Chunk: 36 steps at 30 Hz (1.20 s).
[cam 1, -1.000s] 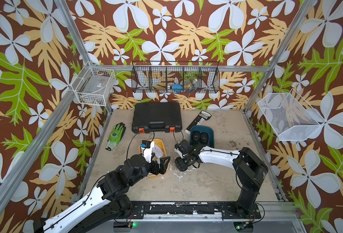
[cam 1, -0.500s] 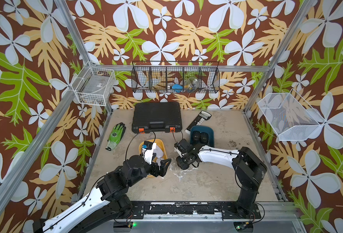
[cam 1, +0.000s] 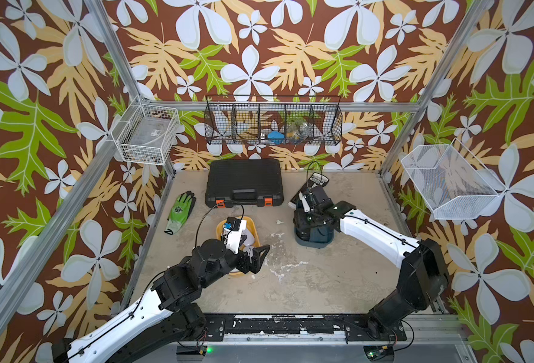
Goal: Place the mice by color into the storage box
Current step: Place the mouse in the storage box.
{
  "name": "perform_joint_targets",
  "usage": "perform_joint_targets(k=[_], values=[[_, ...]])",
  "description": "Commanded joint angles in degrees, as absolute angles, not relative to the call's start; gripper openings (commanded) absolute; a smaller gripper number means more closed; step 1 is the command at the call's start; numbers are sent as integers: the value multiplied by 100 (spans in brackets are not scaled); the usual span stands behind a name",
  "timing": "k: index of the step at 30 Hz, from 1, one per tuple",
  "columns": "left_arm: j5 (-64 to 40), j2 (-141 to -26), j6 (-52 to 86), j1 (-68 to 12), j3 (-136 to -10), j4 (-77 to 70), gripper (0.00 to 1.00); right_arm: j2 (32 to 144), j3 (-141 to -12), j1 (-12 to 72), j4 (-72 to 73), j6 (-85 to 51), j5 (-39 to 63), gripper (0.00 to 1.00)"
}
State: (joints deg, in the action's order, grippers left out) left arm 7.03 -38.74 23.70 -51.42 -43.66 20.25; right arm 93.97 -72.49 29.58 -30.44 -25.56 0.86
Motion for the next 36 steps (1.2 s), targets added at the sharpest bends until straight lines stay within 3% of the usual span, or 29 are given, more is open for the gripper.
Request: perform_joint_targets(k=[1, 15, 25, 36], values=[[625, -3901, 2307, -5137, -4404, 1863, 100, 9540, -7119, 2567, -3032, -2835, 151, 48], [555, -3789, 2328, -5134, -4228, 1863, 100, 10329, -6831, 1964, -2726, -3098, -41, 48], [703, -3818, 2400, -5137, -4210, 1924, 100, 10309, -6696, 1969, -2749, -3070, -81, 66], [770, -3932, 2520, -5133, -4194, 1881, 100, 9843, -6818, 1962, -3051, -2926, -147, 74]])
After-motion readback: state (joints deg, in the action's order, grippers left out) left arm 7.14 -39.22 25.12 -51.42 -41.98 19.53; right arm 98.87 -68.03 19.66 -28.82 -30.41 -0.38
